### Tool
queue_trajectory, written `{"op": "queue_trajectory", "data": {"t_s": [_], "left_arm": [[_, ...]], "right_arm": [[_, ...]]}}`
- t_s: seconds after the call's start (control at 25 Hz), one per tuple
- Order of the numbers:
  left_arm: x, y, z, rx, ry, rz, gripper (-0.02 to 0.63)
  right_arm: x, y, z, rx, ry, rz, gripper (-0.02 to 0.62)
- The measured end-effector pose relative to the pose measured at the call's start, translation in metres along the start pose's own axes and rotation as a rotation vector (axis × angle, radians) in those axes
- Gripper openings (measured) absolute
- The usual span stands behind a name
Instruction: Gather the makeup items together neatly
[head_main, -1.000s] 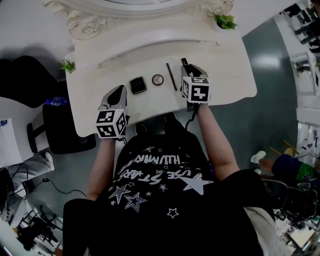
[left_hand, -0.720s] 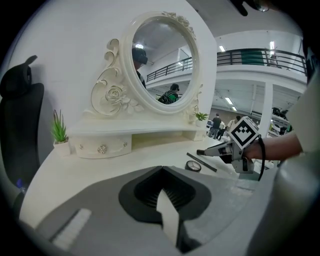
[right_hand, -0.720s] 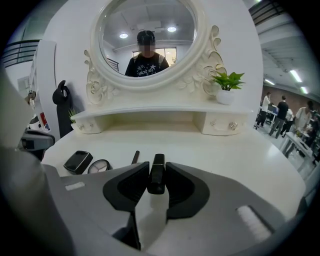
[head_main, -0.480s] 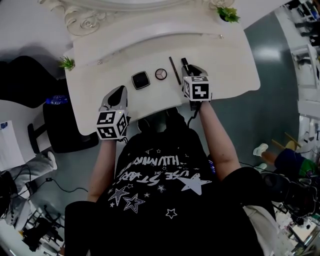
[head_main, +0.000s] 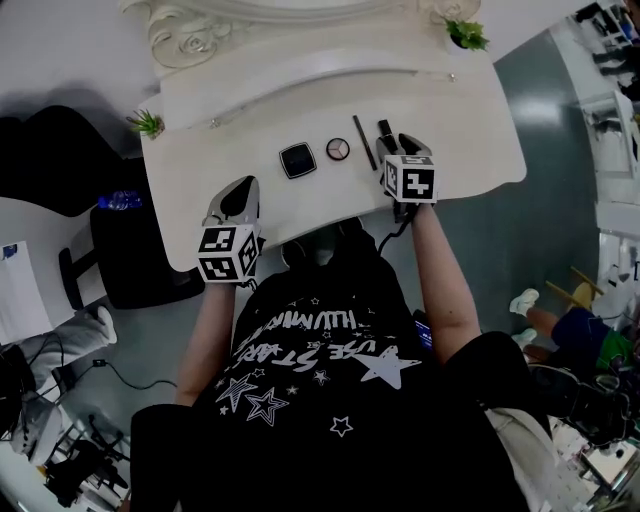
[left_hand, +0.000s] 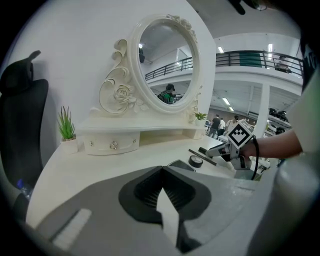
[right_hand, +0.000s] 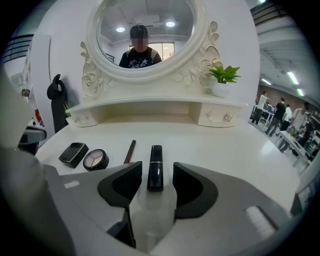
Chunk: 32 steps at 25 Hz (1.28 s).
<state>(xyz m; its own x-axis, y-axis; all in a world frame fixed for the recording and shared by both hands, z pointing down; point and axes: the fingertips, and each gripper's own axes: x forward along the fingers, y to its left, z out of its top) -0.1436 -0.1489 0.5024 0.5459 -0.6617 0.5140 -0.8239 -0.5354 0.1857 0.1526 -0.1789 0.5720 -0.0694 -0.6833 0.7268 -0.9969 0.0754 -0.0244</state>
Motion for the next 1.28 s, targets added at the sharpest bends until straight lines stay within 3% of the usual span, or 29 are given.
{"op": "queue_trajectory", "data": {"t_s": [0.32, 0.56, 0.88, 1.28], "left_arm": [[-0.013, 0.015, -0.007, 0.023, -0.004, -0.050, 0.000], [-0.019, 0.016, -0.016, -0.005, -0.013, -0.056, 0.000], [-0.044, -0.019, -0.043, -0.054, -0.027, -0.007, 0.000], [-0.073, -0.108, -0.067, -0.071, -0.069, 0.054, 0.000]], "right_arm": [[-0.032, 0.004, 0.007, 0.046, -0.061, -0.075, 0.270], [-0.047, 0.029, 0.002, 0.051, -0.078, -0.064, 0.313], [-0.068, 0.038, -0.011, 0.016, -0.119, 0.000, 0.276], [-0.135, 0.036, -0.040, -0.008, -0.211, 0.129, 0.144]]}}
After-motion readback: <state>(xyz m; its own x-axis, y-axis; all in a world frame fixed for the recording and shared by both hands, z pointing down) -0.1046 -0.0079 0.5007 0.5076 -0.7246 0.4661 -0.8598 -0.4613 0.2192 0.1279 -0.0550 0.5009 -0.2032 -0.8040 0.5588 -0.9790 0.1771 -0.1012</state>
